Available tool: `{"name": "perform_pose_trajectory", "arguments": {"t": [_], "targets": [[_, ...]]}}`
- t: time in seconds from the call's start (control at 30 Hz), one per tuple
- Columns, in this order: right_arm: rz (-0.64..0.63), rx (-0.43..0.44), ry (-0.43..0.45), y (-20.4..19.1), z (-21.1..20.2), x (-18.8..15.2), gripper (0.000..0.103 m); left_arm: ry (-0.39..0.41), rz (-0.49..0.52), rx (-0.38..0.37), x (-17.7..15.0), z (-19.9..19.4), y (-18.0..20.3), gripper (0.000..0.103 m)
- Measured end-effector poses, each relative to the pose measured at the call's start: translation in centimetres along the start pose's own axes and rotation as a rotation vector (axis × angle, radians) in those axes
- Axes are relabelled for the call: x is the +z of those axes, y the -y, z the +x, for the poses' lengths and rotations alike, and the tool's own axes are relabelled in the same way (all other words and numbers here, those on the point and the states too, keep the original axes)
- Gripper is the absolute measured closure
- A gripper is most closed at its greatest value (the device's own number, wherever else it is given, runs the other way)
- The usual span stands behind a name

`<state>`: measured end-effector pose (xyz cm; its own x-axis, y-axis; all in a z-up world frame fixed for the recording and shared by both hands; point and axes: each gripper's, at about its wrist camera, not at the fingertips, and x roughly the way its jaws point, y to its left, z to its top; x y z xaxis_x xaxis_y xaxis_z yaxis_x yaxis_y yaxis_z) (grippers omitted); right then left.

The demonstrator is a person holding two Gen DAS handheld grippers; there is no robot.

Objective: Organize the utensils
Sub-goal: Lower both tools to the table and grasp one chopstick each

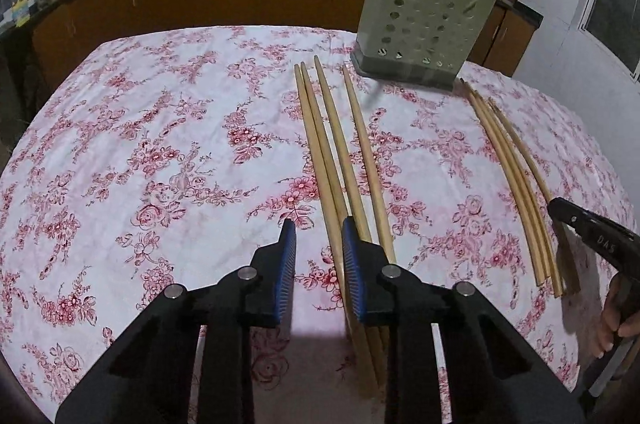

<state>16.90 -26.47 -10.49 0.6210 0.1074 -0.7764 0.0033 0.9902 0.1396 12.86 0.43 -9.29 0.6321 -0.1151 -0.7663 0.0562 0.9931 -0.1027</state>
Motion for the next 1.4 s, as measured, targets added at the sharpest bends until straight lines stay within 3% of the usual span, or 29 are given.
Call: {"name": "perform_pose_trajectory", "arguments": {"t": [0.37, 0.53, 0.77, 1.03, 1.4], "targets": [[-0.009, 0.003, -0.001, 0.1, -0.5, -0.6, 0.093, -0.01, 0.031, 0.035, -0.3, 0.2, 0.4, 0.079], [-0.017, -0.001, 0.005, 0.0, -0.4, -0.8, 0.095, -0.008, 0.022, 0.053, 0.1, 0.4, -0.2, 0.095], [-0.001, -0.024, 0.027, 0.4, 0.4, 0.1, 0.095, -0.003, -0.025, 0.086, 1.4, 1.0, -2.6, 0.095], [0.023, -0.024, 0.045, 1.0, 0.9, 0.8, 0.094, 0.002, -0.052, 0.047, 1.6, 1.1, -3.3, 0.095], [0.0, -0.041, 0.032, 0.8, 0.1, -0.1, 0.094, -0.005, -0.004, 0.061, 1.1, 0.7, -2.7, 0.095]]}}
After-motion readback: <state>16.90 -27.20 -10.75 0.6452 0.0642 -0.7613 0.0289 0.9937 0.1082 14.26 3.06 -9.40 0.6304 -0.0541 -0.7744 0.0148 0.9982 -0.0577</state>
